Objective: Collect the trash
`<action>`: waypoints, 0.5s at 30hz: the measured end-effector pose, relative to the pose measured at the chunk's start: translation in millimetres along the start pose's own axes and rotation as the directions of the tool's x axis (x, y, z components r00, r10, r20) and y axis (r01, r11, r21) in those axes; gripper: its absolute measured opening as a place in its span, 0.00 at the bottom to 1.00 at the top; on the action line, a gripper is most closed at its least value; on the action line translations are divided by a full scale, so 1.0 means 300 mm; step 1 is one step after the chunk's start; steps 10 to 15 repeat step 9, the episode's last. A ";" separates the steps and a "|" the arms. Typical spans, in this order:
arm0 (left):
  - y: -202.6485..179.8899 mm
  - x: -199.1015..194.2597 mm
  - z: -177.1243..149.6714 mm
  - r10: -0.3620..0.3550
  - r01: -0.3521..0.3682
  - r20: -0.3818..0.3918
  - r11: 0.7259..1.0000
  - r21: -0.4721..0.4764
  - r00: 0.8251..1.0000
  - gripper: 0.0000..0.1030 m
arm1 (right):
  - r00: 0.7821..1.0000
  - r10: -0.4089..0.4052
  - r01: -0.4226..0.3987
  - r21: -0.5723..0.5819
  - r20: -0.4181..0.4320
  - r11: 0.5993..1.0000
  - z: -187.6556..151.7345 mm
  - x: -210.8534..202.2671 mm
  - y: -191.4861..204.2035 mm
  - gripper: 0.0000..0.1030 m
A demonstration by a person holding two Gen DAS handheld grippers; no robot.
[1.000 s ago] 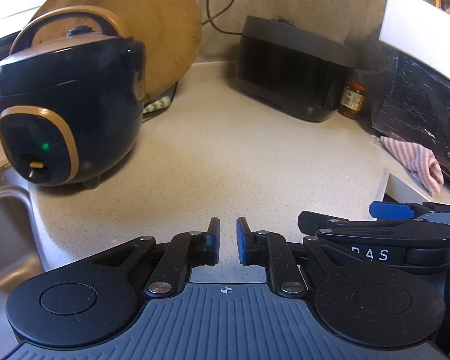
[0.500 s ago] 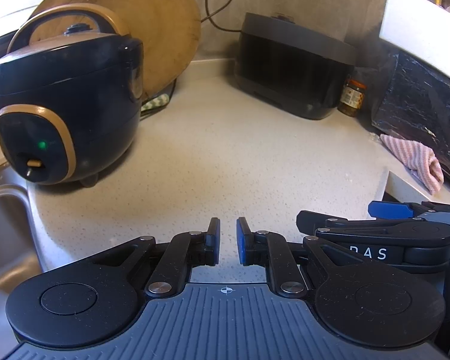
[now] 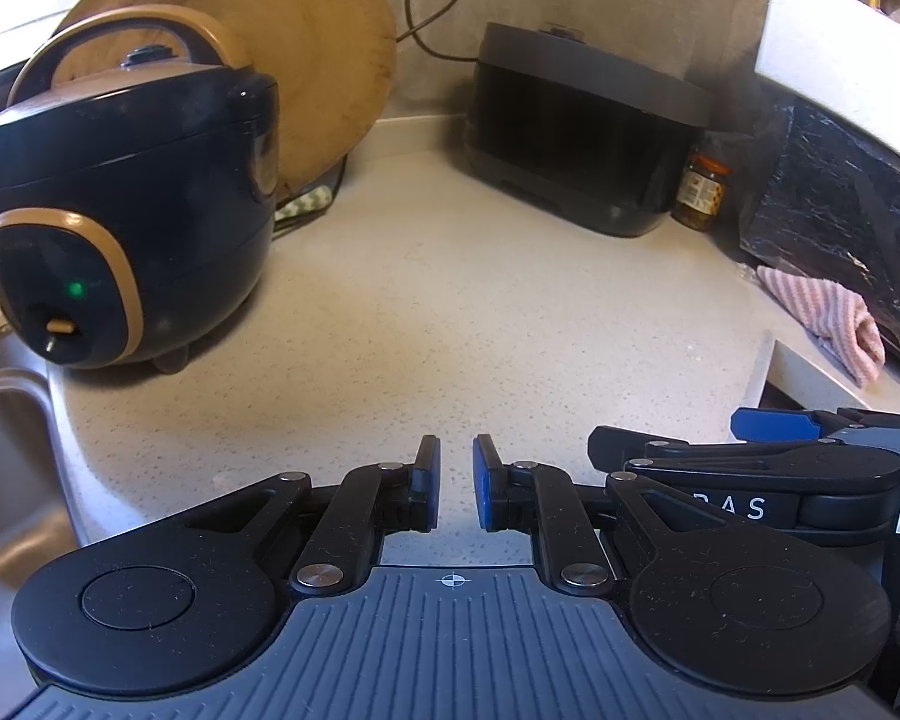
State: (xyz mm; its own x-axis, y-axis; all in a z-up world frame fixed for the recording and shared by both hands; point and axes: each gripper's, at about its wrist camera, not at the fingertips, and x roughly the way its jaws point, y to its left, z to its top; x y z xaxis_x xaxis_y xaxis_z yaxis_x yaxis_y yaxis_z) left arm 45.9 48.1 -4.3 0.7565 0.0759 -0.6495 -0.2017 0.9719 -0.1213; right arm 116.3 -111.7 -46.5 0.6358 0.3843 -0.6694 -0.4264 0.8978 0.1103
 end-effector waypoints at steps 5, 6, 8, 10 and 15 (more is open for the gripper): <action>-0.001 0.000 0.000 0.003 -0.003 0.004 1.000 -0.001 1.000 0.15 | 1.000 -0.003 0.003 0.006 0.000 1.000 -0.001 0.002 -0.001 0.99; -0.001 0.000 -0.001 0.003 -0.003 0.005 1.000 -0.001 1.000 0.15 | 1.000 -0.002 0.002 0.008 -0.001 1.000 -0.001 0.002 -0.001 0.99; 0.001 0.000 0.000 0.001 -0.001 0.002 1.000 -0.005 1.000 0.15 | 1.000 -0.001 0.001 0.012 -0.001 1.000 0.000 0.005 0.000 0.99; 0.002 0.000 0.000 0.003 -0.003 0.002 1.000 -0.012 1.000 0.15 | 1.000 0.001 -0.001 0.015 -0.001 1.000 0.002 0.006 0.001 0.99; 0.002 0.000 0.000 0.003 -0.003 0.002 1.000 -0.012 1.000 0.15 | 1.000 0.001 -0.001 0.015 -0.001 1.000 0.002 0.006 0.001 0.99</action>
